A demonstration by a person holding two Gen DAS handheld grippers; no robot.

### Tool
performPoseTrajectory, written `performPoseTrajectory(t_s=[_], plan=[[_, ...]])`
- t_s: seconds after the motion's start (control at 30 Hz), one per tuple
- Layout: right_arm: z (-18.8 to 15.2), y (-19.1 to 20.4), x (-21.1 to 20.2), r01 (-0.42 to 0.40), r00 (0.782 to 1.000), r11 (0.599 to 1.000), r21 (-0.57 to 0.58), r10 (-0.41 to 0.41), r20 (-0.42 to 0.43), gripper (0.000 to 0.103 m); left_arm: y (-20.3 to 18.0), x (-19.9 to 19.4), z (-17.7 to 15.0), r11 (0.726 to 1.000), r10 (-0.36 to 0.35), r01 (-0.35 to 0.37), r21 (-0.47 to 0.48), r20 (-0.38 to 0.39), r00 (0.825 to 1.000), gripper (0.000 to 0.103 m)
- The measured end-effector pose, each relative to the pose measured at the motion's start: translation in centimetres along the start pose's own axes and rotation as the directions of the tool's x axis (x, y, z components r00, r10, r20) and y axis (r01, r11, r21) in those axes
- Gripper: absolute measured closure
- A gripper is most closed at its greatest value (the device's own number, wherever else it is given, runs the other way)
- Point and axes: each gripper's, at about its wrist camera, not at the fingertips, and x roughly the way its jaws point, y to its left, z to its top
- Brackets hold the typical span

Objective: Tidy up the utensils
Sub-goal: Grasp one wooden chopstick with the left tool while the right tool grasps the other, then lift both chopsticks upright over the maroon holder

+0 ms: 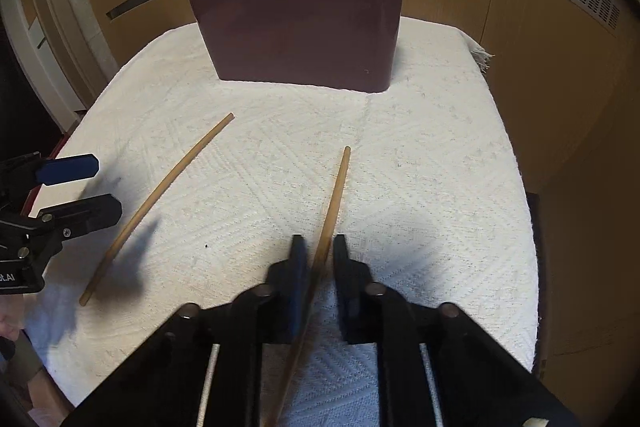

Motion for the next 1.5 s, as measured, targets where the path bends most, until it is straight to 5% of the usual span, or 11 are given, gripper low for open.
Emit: performPoseTrajectory(t_s=[0.17, 0.37, 0.6, 0.8, 0.97, 1.17, 1.27, 1.5], plan=[[-1.1, -0.5, -2.6, -0.075, 0.996, 0.996, 0.037, 0.073, 0.049, 0.098, -0.5, 0.6, 0.3, 0.996, -0.050, 0.055, 0.070, -0.071, 0.996, 0.070], [-1.4, -1.0, -5.1, -0.106, 0.989, 0.992, 0.064, 0.098, 0.112, 0.098, -2.2, 3.0, 2.6, 0.984, 0.002, 0.039, 0.176, -0.227, 0.974, 0.077], [-1.7, -1.3, -5.1, -0.052, 0.993, 0.998, 0.048, 0.046, 0.110, 0.097, -2.7, 6.6, 4.9, 0.980, 0.047, 0.034, 0.196, -0.398, 0.916, 0.089], [-2.2, -2.1, -5.0, -0.050, 0.996, 0.997, 0.053, 0.046, 0.080, 0.082, -2.1, 5.5, 4.3, 0.985, 0.010, 0.045, 0.169, -0.311, 0.950, 0.097], [-2.2, -1.1, -4.2, -0.080, 0.996, 0.996, 0.028, 0.078, 0.052, 0.082, -0.3, 1.3, 2.0, 0.996, -0.052, 0.059, 0.065, -0.099, 0.994, 0.097], [-1.2, 1.1, -2.5, -0.045, 0.999, 0.998, -0.044, 0.046, 0.023, 0.082, 1.9, -4.0, -0.3, 0.990, -0.086, 0.103, -0.098, 0.161, 0.983, 0.097], [-0.7, 1.4, -1.3, -0.028, 0.999, 0.998, -0.056, 0.027, -0.016, 0.083, 3.0, -4.3, -0.2, 0.988, -0.087, 0.108, -0.111, 0.180, 0.980, 0.097], [-0.9, 1.2, -0.8, 0.007, 0.998, 1.000, -0.030, -0.008, -0.059, 0.098, 3.1, -2.3, -0.6, 0.985, -0.110, 0.119, -0.126, 0.080, 0.991, 0.095]])
